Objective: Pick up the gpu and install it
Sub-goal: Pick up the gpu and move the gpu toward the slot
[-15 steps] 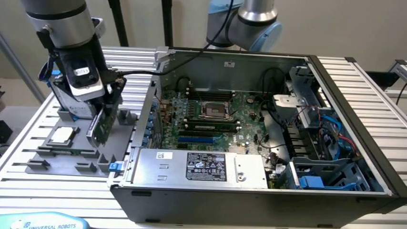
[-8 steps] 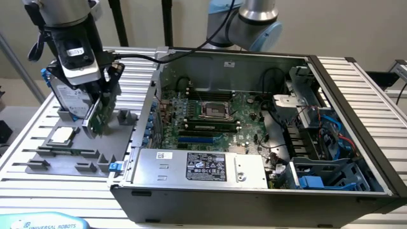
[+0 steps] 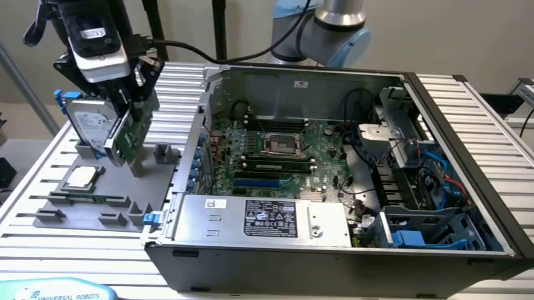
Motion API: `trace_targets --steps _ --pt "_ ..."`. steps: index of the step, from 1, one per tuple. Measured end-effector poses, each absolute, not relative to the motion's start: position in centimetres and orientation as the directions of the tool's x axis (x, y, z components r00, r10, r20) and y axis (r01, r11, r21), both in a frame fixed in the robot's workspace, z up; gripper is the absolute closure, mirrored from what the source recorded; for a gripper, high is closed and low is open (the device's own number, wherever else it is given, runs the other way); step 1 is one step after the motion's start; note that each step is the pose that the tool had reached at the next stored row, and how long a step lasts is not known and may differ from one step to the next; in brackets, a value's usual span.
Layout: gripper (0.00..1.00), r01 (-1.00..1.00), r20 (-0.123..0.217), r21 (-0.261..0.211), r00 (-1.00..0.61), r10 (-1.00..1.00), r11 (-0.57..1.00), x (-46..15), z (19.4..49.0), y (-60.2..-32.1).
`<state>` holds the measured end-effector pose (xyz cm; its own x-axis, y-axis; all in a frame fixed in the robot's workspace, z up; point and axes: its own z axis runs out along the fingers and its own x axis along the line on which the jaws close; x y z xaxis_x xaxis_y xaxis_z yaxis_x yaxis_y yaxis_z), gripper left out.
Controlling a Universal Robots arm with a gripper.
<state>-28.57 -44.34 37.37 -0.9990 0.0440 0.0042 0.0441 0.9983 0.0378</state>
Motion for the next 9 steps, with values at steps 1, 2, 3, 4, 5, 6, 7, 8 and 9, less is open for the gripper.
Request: trace_targets --steps 1,2,3,4,5,6,7,8,9 --pt "0.73 0.044 0.004 0.038 -0.999 0.044 0.998 -28.2 37.9 -44.3" --pt "0.73 0.044 0.004 0.038 -0.999 0.044 0.998 -27.9 38.3 -44.3" --pt "0.73 0.043 0.004 0.04 -0.999 0.043 0.998 -27.5 38.8 -44.3" --pt "0.73 0.043 0.004 0.041 -0.999 0.043 0.998 -27.1 39.2 -44.3" --pt "0.73 0.043 0.004 0.042 -0.999 0.043 0.998 -26.6 39.7 -44.3" --pt "0.73 0.043 0.004 0.043 -0.999 0.043 0.998 -26.2 40.1 -44.3" --pt "0.73 0.043 0.005 0.044 -0.999 0.043 0.998 -25.8 40.6 -44.3" --pt "0.73 0.043 0.005 0.045 -0.999 0.043 0.998 -25.3 41.0 -44.3" --pt "0.73 0.043 0.005 0.047 -0.999 0.042 0.998 -24.8 41.5 -44.3"
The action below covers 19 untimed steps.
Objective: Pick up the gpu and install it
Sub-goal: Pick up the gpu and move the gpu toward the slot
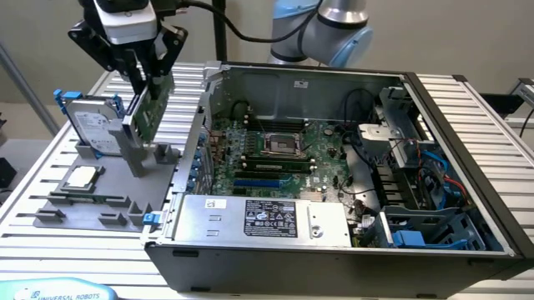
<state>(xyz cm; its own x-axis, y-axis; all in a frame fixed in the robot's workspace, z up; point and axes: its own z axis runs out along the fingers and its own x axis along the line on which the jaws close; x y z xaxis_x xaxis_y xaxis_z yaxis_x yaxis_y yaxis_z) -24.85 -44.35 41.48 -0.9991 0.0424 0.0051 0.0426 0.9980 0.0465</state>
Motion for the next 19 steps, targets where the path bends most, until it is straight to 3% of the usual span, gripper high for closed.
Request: trace_targets --steps 8,19 --pt "0.73 0.043 0.009 0.05 -0.999 0.042 0.998 -21.2 44.2 -44.3" --pt "0.73 0.043 0.01 0.049 -0.999 0.042 0.998 -16.2 44.4 -44.3"
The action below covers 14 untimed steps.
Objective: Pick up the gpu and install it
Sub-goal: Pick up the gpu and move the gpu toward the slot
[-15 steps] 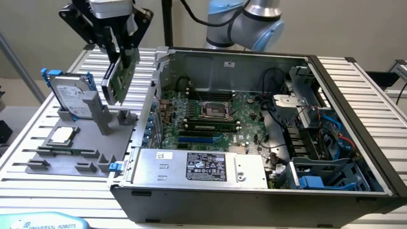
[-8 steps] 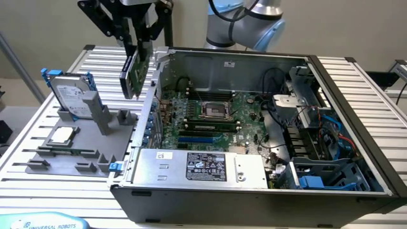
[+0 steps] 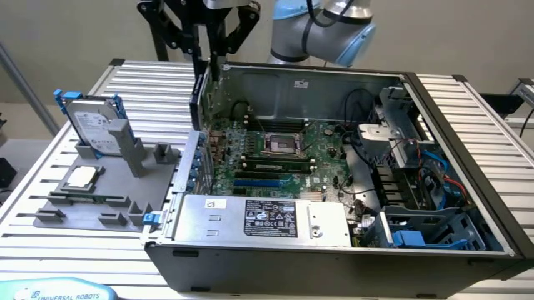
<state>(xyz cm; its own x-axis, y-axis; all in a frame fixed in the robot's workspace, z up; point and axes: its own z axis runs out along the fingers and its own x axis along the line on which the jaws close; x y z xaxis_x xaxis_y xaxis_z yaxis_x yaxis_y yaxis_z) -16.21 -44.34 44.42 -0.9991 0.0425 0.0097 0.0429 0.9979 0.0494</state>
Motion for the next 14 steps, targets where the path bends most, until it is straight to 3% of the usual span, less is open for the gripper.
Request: trace_targets --steps 14 --pt "0.73 0.043 0.009 0.041 -0.999 0.042 0.998 -9.8 42.5 -43.9"
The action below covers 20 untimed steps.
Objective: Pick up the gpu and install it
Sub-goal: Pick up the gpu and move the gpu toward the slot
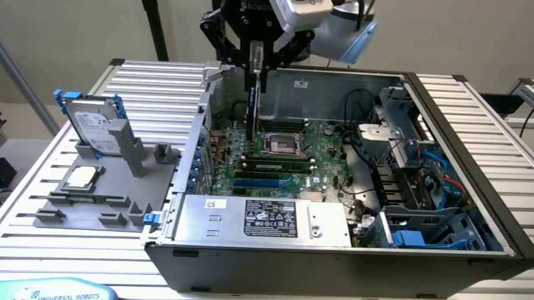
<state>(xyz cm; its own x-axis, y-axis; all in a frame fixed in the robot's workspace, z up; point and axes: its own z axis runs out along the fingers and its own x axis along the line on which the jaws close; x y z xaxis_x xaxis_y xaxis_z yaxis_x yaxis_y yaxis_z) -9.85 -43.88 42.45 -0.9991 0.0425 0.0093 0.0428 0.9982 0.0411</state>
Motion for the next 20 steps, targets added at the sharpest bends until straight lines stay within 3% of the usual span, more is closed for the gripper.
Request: trace_targets --steps 20 --pt "0.73 0.026 0.008 0.003 -1.0 0.026 1.0 -2.7 38.8 -43.0"
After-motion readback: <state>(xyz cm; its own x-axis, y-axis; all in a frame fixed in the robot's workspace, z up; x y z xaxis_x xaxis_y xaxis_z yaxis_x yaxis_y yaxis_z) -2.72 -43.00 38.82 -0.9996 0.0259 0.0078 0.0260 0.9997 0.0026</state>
